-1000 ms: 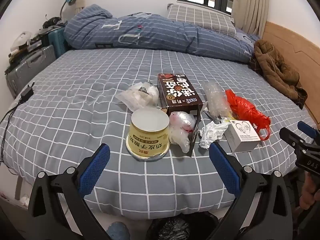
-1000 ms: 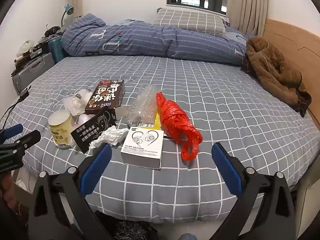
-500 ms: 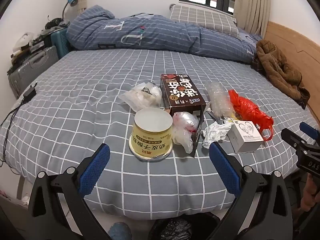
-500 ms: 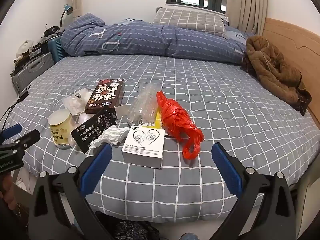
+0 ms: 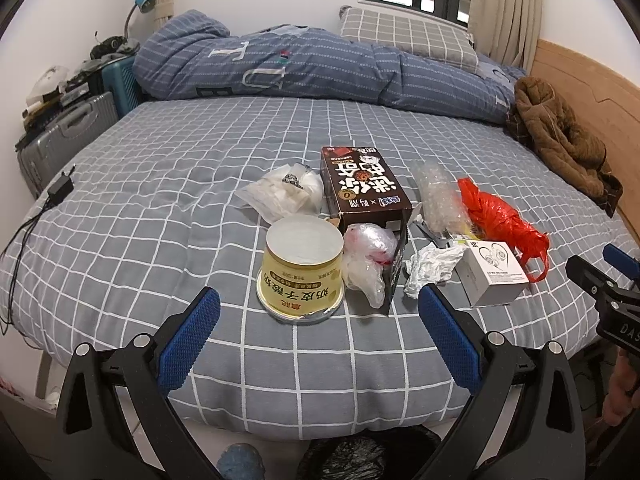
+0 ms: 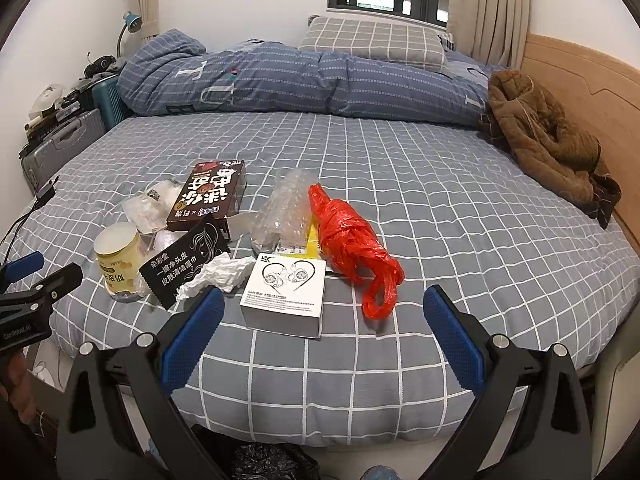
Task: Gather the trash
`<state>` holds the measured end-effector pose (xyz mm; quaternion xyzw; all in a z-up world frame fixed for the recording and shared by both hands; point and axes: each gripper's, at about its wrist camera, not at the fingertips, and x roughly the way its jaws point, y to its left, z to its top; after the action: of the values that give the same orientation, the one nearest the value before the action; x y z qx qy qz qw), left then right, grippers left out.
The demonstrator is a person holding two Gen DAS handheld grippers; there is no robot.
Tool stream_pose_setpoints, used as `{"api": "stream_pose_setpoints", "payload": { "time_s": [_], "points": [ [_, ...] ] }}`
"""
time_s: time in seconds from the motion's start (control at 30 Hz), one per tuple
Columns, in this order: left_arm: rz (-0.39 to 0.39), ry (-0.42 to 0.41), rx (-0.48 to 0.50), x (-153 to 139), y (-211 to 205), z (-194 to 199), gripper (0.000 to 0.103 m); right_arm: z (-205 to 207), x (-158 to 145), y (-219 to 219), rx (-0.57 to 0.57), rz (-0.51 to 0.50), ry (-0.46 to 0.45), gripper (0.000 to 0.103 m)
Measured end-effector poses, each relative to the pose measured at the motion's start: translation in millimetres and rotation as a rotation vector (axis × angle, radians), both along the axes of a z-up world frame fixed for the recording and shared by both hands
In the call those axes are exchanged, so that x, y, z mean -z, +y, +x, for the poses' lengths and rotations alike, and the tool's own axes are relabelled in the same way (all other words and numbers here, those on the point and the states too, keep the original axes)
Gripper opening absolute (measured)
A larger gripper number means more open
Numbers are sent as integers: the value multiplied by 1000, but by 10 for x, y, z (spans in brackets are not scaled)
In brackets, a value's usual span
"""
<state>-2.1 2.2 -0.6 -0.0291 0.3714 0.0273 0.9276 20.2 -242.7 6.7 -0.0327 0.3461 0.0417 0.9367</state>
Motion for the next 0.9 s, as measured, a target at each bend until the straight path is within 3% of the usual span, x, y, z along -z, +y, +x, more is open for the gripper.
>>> {"api": "stream_pose_setpoints", "payload": {
  "time_s": [0.9],
  "points": [
    [10,18,-12,28,7,30,97,-11,-22,-3,3,0,-3,96]
  ]
}}
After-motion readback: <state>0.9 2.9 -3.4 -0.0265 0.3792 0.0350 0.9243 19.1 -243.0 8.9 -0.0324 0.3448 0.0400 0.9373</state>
